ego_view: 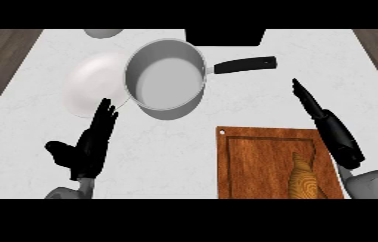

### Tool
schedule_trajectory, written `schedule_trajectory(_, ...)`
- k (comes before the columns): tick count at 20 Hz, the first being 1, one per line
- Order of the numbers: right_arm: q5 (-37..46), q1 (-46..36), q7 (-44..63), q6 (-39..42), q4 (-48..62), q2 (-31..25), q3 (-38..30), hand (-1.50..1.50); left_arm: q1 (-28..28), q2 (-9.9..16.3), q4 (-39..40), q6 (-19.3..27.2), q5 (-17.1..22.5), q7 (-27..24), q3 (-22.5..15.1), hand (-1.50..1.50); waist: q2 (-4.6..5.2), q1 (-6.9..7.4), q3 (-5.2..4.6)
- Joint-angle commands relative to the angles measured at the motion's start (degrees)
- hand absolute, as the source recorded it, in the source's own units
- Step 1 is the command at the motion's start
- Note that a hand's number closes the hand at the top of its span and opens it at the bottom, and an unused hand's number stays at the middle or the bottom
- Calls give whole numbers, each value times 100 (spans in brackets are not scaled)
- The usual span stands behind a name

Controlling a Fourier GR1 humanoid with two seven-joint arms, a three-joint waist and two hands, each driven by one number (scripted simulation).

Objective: Pick the croissant from the cutting board and place it in the pot

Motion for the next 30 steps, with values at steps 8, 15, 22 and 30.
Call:
schedule_trajectory(8, 1153, 1892, 1444, -3034, 930, -1059, -1480, -150, 477, 1470, 361, 567, -714, 208, 665, 0, -78, -978, -193)
schedule_trajectory(15, 2267, 3273, 1517, -5185, -684, -121, -1087, -150, 686, 1977, 50, 424, -760, 517, 733, 0, -110, -724, -126)
schedule_trajectory(22, 3445, 4815, 3179, -5068, -2085, -236, -578, -150, 567, 1956, -296, 385, -894, 638, 539, 0, 71, -317, -150)
schedule_trajectory(30, 4095, 5131, 5574, -3125, -3305, -1002, -574, -150, 304, 2039, -501, 251, -970, 846, 422, 0, 173, 56, -166)
